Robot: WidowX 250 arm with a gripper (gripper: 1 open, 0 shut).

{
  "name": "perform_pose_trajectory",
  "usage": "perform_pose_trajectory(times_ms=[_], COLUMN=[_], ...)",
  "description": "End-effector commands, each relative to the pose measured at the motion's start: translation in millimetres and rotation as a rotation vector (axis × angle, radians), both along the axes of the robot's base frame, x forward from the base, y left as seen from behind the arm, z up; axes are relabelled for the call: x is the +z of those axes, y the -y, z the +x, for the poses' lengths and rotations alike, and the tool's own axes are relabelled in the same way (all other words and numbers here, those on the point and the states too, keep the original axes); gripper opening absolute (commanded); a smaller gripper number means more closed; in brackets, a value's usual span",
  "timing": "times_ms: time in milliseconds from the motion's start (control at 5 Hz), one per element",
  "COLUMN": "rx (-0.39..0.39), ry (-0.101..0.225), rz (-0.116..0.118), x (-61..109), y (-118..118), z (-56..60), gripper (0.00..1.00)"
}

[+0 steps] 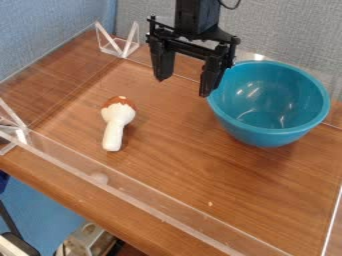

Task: Put the mushroom in the blue bowl

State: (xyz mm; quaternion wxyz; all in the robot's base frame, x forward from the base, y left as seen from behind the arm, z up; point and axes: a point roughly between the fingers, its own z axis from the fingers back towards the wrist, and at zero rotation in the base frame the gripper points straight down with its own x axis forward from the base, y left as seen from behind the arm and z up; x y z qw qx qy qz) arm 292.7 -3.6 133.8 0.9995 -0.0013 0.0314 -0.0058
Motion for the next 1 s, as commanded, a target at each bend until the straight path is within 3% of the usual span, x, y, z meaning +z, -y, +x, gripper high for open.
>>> perform_pose_trajectory(times_ms=[0, 400, 800], rx=[0.006, -0.043, -0.115], ry=[0.001, -0.014, 0.005], rz=[0.009, 0.051, 0.095], x=[3.9, -12.4, -39.0], y=[-12.0, -56.6, -101.3], z=[-10.9, -26.5, -26.4], gripper=[1.00, 1.00, 1.00])
